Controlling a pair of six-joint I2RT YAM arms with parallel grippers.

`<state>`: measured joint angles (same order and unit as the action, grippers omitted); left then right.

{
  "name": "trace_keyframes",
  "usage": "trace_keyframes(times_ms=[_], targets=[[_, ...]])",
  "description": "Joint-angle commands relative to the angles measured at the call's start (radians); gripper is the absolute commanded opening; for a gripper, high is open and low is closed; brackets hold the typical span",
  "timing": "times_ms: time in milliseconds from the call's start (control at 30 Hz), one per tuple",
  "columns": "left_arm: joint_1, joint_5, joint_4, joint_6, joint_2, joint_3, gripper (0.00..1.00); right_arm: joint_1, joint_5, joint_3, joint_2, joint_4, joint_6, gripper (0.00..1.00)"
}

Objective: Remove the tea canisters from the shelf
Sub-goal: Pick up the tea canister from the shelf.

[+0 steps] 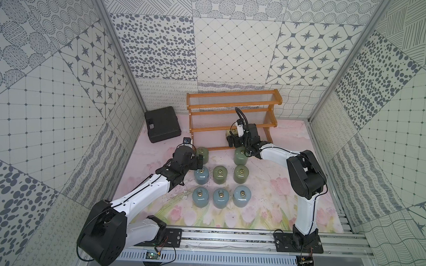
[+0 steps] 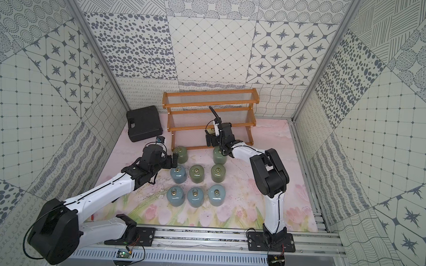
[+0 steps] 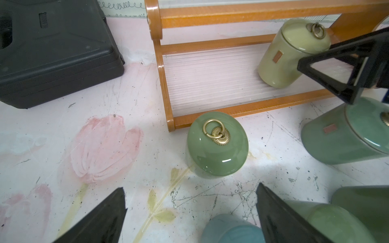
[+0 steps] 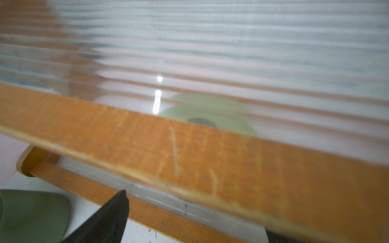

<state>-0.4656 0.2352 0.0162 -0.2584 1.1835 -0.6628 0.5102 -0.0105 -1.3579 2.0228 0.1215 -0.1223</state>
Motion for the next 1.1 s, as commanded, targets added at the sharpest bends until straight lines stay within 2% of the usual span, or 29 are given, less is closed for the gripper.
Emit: trace_keyframes(times_ms=[0,1067], targets=[[0.001,0.006,-0.035,0.008,-0.009,0.005,1.0,0.005,-0.023,-0.044,0.043,0.072,0.012,1.0],[0.001,-0.014,0.006,-0.016,-0.061,0.051,1.0,0.014,-0.109,-0.093,0.145,0.197,-0.027,1.0]])
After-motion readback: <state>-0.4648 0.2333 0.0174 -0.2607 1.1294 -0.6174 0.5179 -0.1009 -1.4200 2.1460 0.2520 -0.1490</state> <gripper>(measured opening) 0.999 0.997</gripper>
